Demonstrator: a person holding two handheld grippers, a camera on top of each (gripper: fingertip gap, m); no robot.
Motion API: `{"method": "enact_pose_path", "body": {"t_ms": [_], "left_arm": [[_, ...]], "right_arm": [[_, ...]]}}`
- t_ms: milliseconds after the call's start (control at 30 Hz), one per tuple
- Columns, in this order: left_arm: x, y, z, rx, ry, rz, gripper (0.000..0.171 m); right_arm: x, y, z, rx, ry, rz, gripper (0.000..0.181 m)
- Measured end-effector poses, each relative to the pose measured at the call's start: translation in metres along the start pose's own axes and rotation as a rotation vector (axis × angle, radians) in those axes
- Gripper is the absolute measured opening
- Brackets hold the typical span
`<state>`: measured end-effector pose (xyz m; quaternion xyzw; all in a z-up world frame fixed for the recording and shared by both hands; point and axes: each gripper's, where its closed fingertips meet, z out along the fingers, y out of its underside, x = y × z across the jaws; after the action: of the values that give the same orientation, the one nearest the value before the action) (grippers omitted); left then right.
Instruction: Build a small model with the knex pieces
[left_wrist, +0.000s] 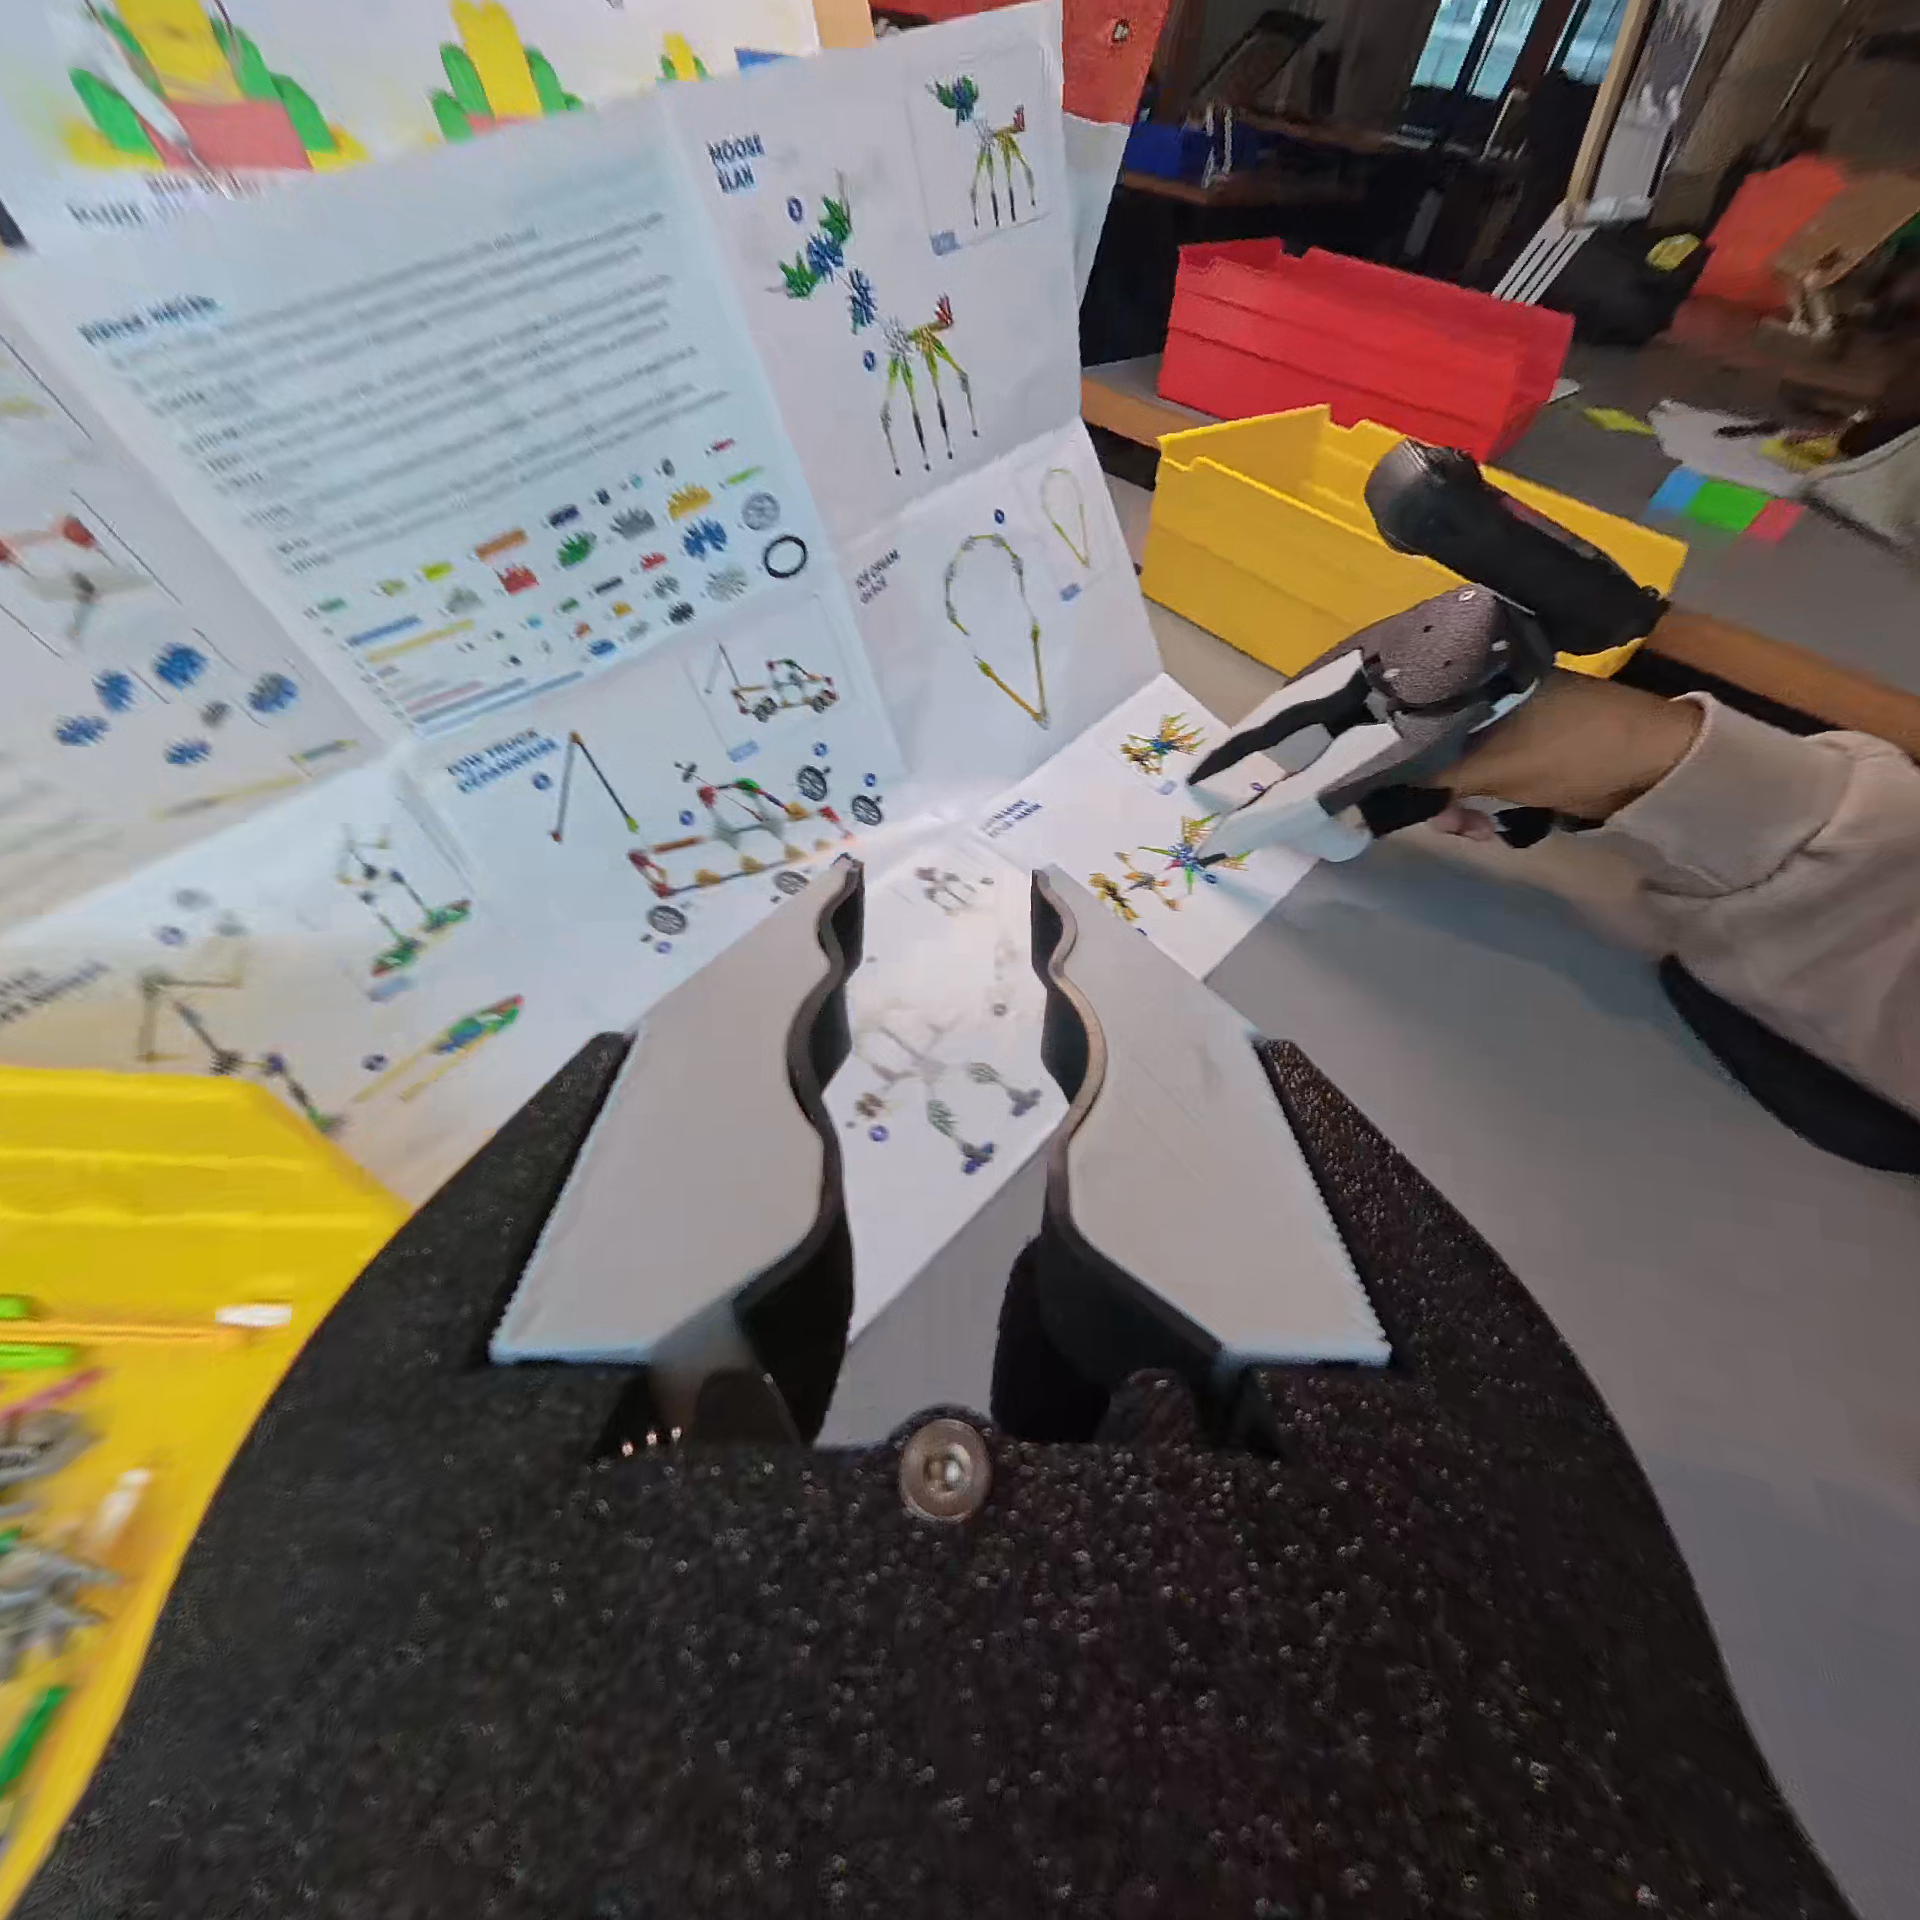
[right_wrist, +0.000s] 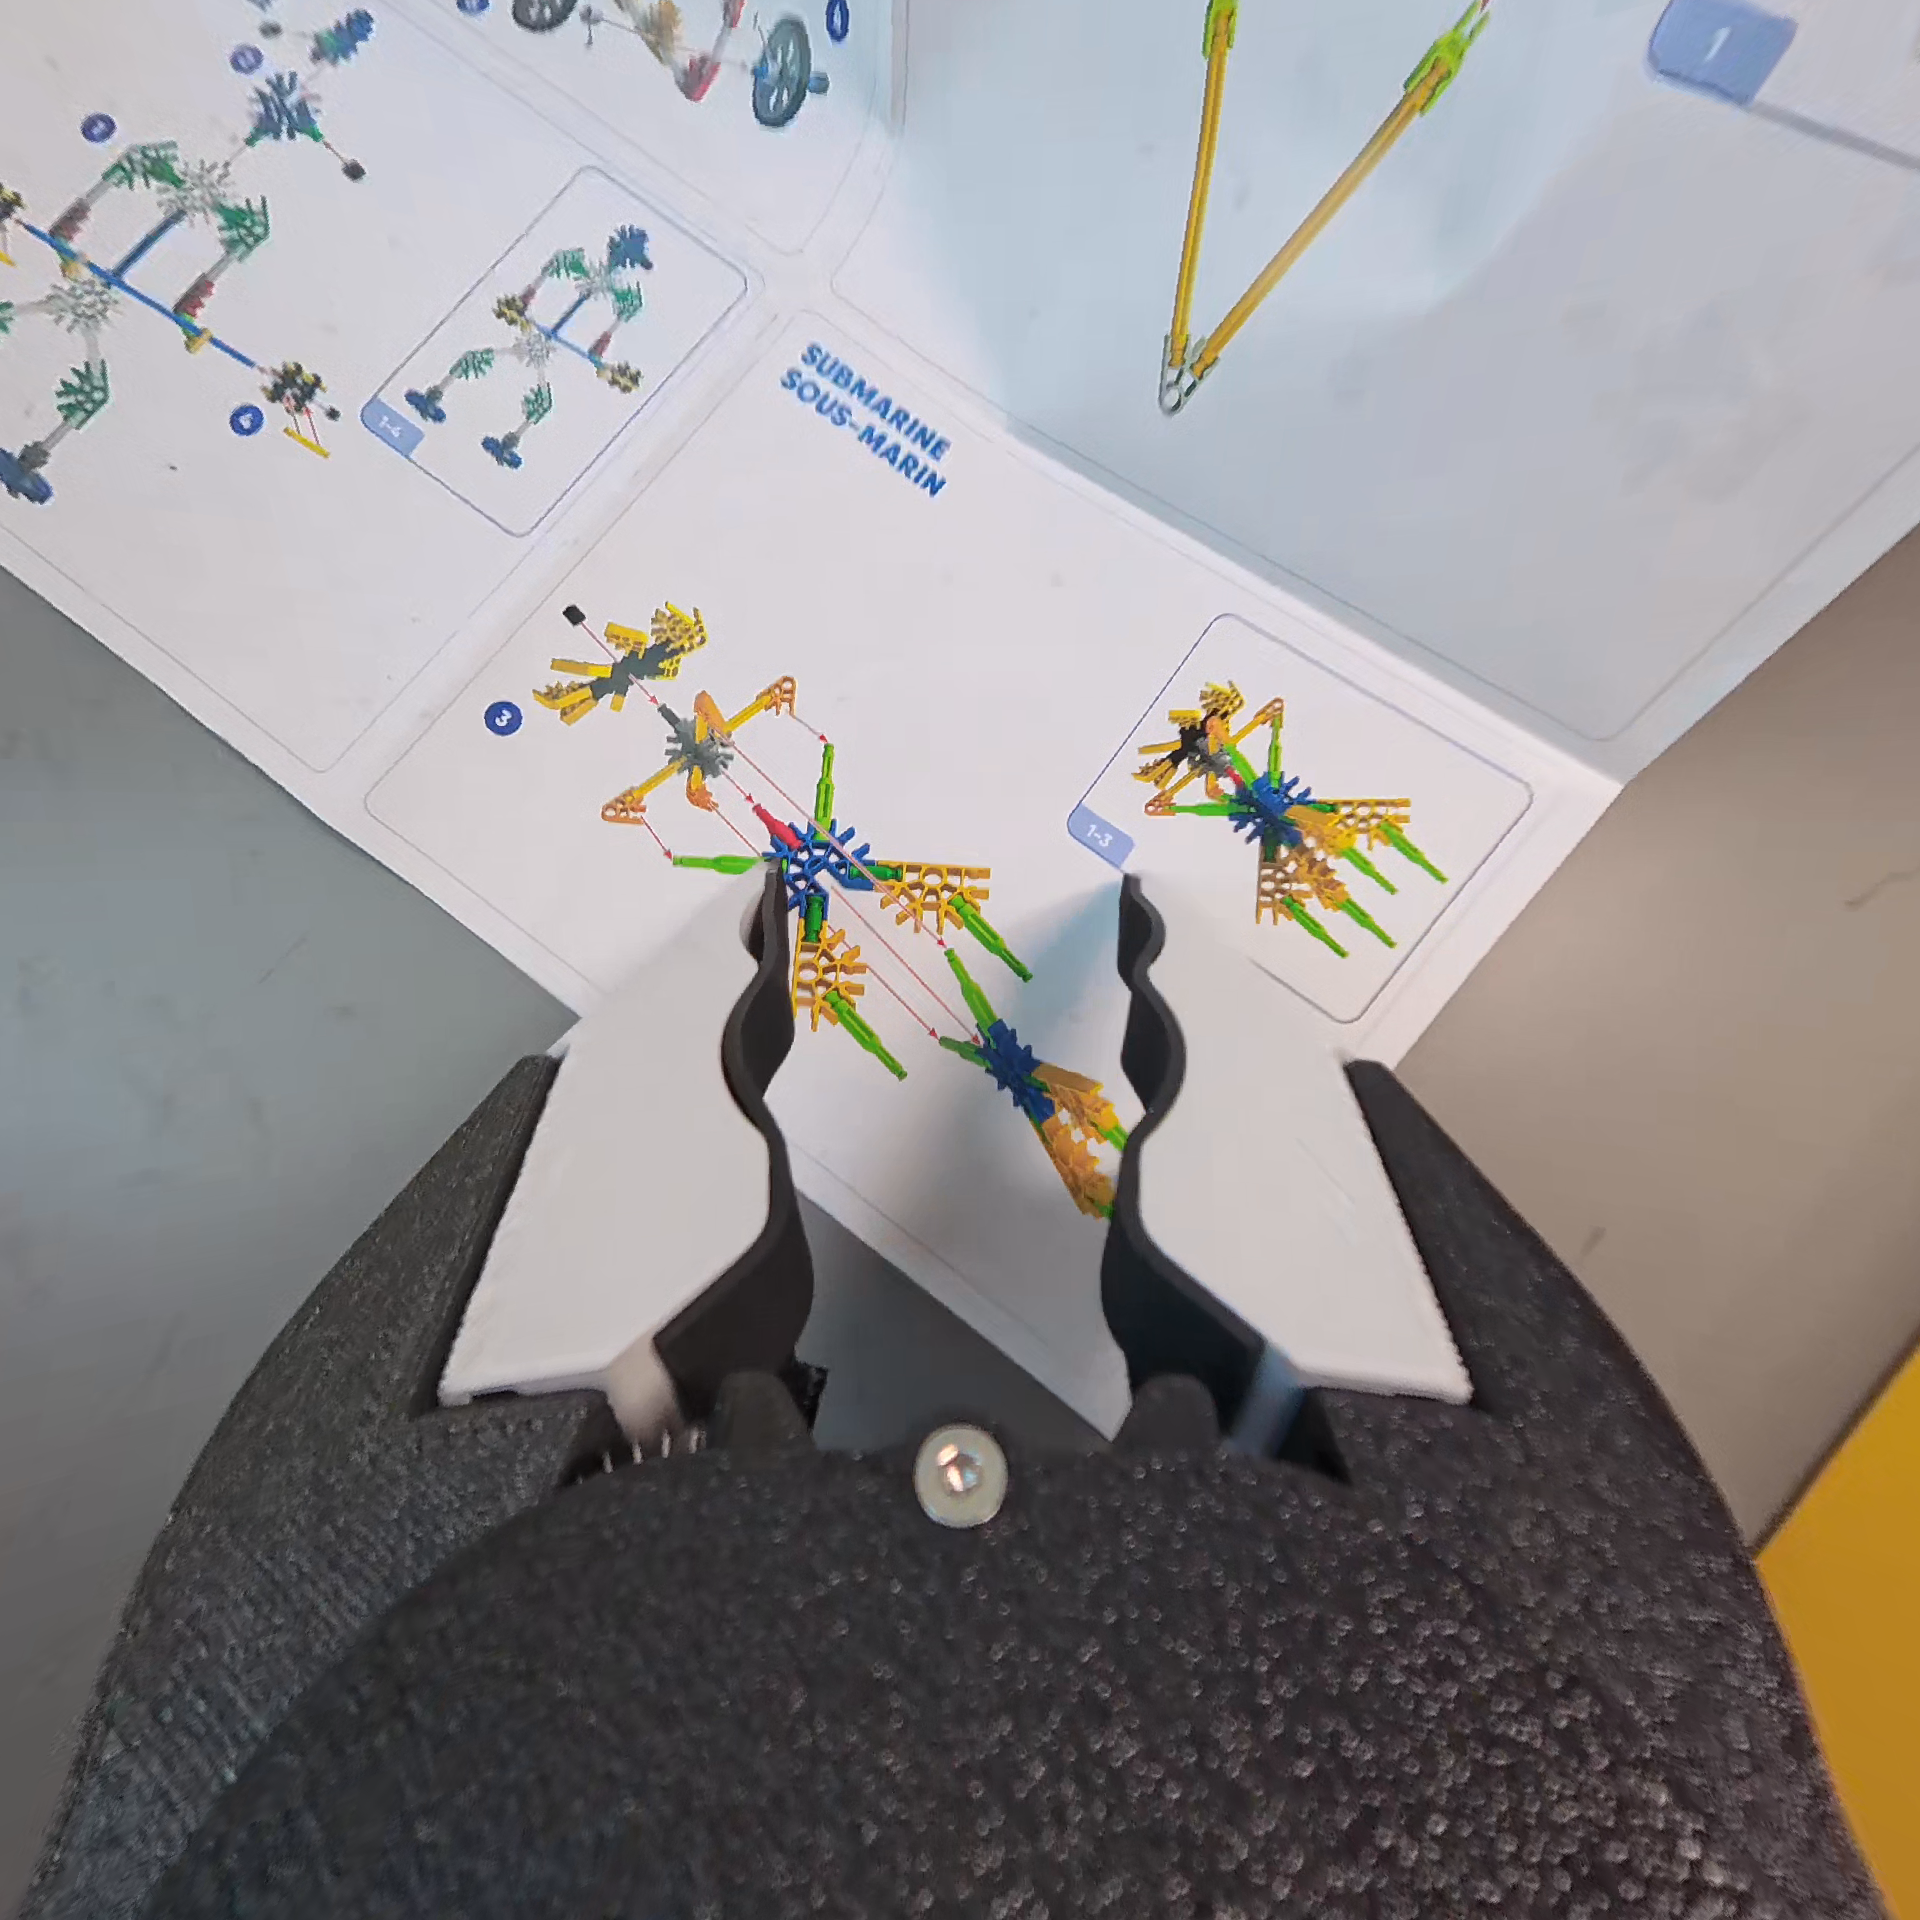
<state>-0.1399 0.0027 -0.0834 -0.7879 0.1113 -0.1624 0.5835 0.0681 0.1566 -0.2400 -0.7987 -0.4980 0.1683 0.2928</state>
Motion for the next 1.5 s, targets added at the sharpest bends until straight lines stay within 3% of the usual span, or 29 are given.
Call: {"method": "enact_pose_path", "body": {"t_ms": [100,233,333,400,567,900,1100,1233,1367,1500], "left_arm": [[0.017,0.03,0.008,0.043,0.013,-0.121,0.032],[0.004,0.064,0.02,0.033,-0.052,-0.123,0.032],[0.006,0.072,0.024,0.03,-0.032,-0.132,0.032],[0.008,0.075,0.024,0.02,-0.03,-0.118,0.032],[0.008,0.072,0.02,0.035,-0.031,-0.099,0.032],[0.0,0.064,0.017,0.071,-0.041,-0.113,0.037],[-0.013,0.063,0.014,0.083,-0.112,-0.056,0.04],[-0.018,0.056,0.009,0.116,-0.152,-0.011,0.039],[-0.015,0.034,-0.003,0.232,-0.197,0.092,0.032],[-0.014,0.025,-0.007,0.284,-0.252,0.141,0.031]], "right_arm": [[0.009,-0.036,-0.015,0.213,0.034,0.02,0.06],[0.036,-0.09,-0.03,0.454,0.157,0.034,0.032],[0.051,-0.104,-0.013,0.438,0.243,0.006,0.017],[0.062,-0.1,0.008,0.345,0.282,0.015,0.015],[0.079,-0.077,0.029,0.198,0.341,0.074,0.03],[0.048,-0.128,-0.039,0.609,0.266,-0.033,0.027],[0.036,-0.122,-0.029,0.514,0.208,-0.038,0.038],[0.022,-0.118,-0.05,0.525,0.184,-0.098,0.05],[0.003,-0.095,-0.062,0.535,0.134,-0.114,0.07],[-0.004,-0.083,-0.065,0.624,0.155,-0.154,0.079]]}}
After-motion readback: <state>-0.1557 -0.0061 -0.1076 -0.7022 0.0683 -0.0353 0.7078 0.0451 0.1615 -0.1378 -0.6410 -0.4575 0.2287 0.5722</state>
